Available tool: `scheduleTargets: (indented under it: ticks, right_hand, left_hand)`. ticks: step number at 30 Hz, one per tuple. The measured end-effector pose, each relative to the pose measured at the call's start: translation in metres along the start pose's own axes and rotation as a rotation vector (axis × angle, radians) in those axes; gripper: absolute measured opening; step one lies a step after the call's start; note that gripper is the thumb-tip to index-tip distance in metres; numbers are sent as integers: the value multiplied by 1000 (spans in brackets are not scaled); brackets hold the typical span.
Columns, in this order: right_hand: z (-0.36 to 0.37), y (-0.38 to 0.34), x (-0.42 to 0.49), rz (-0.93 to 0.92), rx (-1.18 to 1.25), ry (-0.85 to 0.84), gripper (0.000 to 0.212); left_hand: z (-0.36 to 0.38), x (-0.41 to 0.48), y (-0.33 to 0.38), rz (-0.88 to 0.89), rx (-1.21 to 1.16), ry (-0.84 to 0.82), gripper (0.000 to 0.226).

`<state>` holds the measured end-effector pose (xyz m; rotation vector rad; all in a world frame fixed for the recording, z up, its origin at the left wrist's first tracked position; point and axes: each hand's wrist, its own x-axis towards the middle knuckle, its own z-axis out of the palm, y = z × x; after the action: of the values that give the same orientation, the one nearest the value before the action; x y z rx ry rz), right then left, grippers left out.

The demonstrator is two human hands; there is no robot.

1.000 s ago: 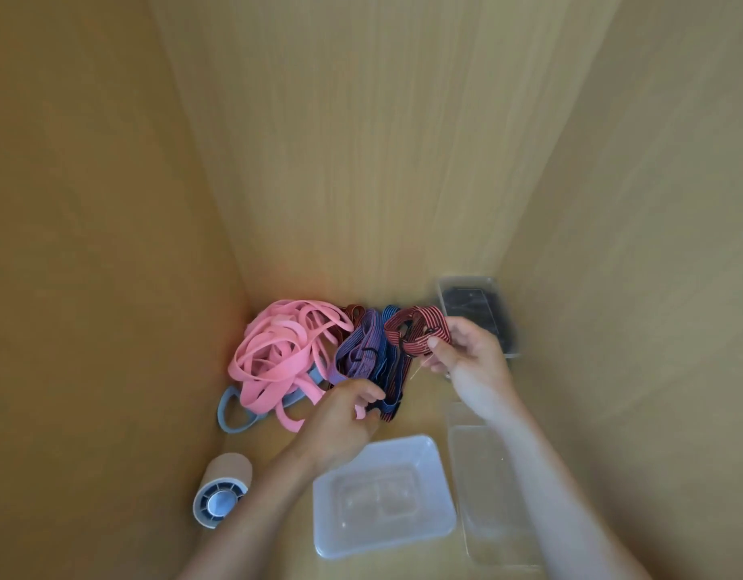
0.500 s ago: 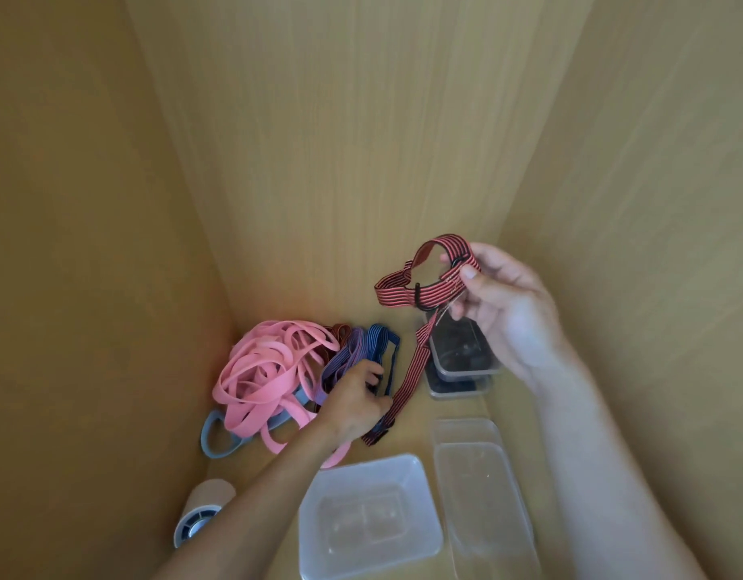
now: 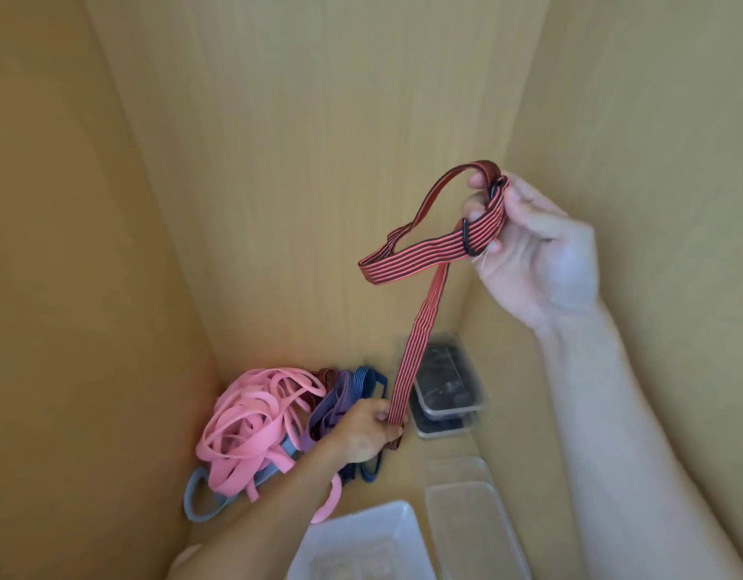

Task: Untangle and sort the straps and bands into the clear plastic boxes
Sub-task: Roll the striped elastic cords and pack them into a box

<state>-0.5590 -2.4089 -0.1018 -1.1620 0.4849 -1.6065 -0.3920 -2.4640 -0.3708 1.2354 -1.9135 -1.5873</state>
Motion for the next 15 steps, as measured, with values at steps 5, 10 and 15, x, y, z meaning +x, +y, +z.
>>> scheduleTargets:
  ticks: [5,10,15]
  right_hand:
    - [-5,-17,11,-57,-89,29,25]
    - [-19,0,7,15,-372,124,26]
    - [-29,23,5,134,-589,177,25]
  left_hand:
    - [-8,-6,3,22,-45,23,17]
    - [-32,-20,39,-62,-267,113,10]
    - [-74,-43,67,-75,-352,99,22]
